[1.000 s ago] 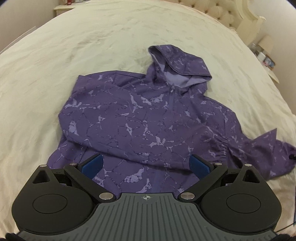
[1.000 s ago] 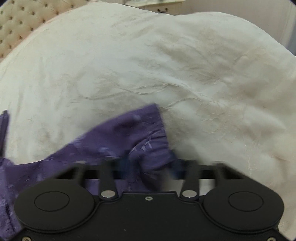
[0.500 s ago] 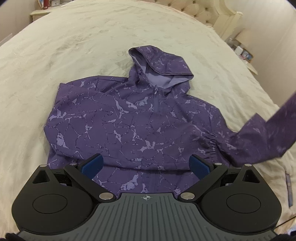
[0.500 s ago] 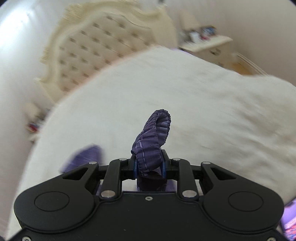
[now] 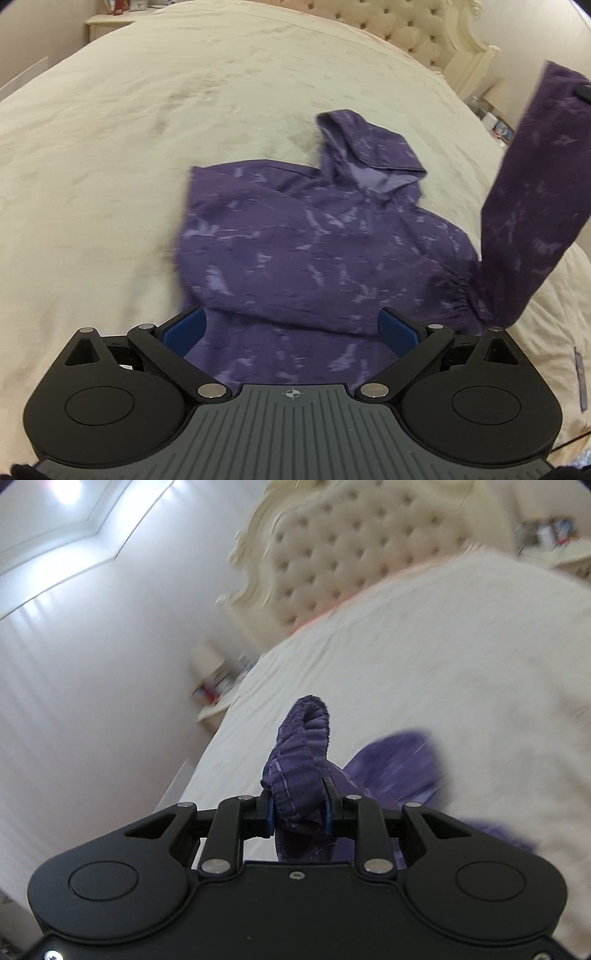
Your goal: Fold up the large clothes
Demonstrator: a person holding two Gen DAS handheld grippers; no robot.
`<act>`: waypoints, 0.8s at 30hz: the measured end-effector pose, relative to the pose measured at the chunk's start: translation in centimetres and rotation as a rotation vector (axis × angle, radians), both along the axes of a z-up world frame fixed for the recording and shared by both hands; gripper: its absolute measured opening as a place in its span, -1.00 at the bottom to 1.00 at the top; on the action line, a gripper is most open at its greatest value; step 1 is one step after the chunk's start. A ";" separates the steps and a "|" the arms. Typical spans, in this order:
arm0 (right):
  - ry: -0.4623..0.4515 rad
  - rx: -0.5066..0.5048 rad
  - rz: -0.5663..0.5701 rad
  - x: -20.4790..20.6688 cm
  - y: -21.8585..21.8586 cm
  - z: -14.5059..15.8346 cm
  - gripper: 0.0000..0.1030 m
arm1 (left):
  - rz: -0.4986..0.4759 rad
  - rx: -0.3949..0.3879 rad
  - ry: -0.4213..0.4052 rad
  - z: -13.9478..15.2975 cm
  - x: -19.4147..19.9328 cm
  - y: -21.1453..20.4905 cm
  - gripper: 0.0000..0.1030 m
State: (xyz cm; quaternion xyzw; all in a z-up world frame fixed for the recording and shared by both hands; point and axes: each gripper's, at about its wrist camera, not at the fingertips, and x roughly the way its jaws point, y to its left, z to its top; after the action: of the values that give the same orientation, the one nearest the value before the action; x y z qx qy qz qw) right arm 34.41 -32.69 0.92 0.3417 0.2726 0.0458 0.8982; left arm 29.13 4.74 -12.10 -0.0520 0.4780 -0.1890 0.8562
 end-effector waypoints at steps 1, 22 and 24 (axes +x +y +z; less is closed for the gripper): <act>0.010 0.005 0.016 0.9 1.0 -1.0 -0.34 | 0.006 0.003 -0.001 0.0 0.1 0.6 0.95; 0.211 -0.083 0.163 3.2 14.8 -13.1 0.62 | -0.010 -0.016 0.003 -1.3 3.3 4.0 0.95; 0.237 -0.108 0.147 2.1 14.0 -13.6 0.62 | -0.024 -0.029 0.005 -1.5 3.8 3.2 0.96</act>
State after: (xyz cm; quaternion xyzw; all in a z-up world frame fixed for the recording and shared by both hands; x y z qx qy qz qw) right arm 36.51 -18.73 -12.71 0.2750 0.4033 0.0559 0.8710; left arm 32.98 7.91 -13.61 -0.0593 0.4778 -0.2062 0.8519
